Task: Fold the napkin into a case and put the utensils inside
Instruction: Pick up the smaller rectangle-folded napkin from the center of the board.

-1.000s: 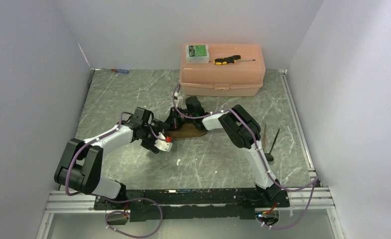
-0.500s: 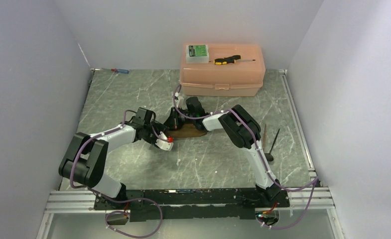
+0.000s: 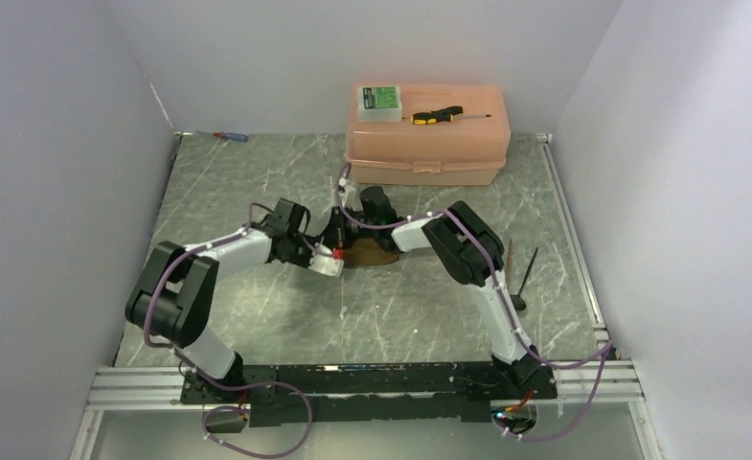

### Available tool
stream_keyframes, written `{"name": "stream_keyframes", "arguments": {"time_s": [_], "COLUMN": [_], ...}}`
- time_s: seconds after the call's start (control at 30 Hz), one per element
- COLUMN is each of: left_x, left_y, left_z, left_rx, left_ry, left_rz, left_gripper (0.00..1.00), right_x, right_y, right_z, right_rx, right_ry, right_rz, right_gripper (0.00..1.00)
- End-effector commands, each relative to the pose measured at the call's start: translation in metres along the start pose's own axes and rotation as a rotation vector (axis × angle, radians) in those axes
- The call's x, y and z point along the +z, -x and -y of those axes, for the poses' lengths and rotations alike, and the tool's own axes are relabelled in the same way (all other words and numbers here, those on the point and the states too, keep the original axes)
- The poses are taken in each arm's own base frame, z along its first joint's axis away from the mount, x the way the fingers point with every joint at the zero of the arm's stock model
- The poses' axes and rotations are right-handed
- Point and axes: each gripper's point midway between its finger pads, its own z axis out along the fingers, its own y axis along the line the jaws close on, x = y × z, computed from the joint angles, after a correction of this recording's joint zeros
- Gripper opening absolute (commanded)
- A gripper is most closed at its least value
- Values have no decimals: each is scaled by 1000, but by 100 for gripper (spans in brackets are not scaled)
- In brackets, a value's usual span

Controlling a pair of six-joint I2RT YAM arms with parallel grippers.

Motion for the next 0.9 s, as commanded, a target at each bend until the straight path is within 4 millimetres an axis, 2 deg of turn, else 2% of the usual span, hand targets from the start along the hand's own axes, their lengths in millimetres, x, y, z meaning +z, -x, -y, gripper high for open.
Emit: {"name": "stream_keyframes", "arguments": {"time_s": [0.0, 0.07, 0.2, 0.27, 0.33, 0.4, 0.47, 0.57, 0.6, 0.7, 0.8, 0.87], "left_x": [-8, -21, -40, -47, -54, -59, -64, -65, -65, -66, -69, -71], "left_y": [6, 17, 40, 45, 47, 49, 52, 54, 53, 50, 48, 47], "left_z": [24, 23, 26, 26, 23, 19, 18, 20, 22, 22, 22, 26], "left_rx": [-382, -528, -652, -688, -755, -830, -884, -942, -952, -960, -957, -939], "left_ry": [-226, -312, -389, -400, -408, -426, -454, -477, -484, -483, -482, -488], "left_rz": [-6, 40, 126, 144, 167, 185, 208, 219, 219, 216, 224, 224], "left_gripper": [3, 3, 3, 3, 3, 3, 3, 3, 3, 3, 3, 3], "right_x": [-25, -43, -97, -127, -153, -175, -190, -203, -198, -176, -163, -157], "right_y": [-30, 0, 64, 83, 89, 80, 62, 30, 9, -14, -25, -22], "right_z": [32, 31, 27, 18, 6, -6, -17, -36, -39, -50, -51, -53], "right_rx": [85, 61, -9, -64, -186, -337, -477, -719, -783, -901, -1000, -1059], "right_ry": [-126, -141, -175, -191, -210, -247, -253, -227, -227, -175, -189, -197], "right_rz": [-94, -28, 137, 202, 252, 266, 248, 176, 111, -16, -52, -27], "right_gripper": [0, 4, 23, 33, 41, 47, 51, 55, 58, 60, 59, 60]}}
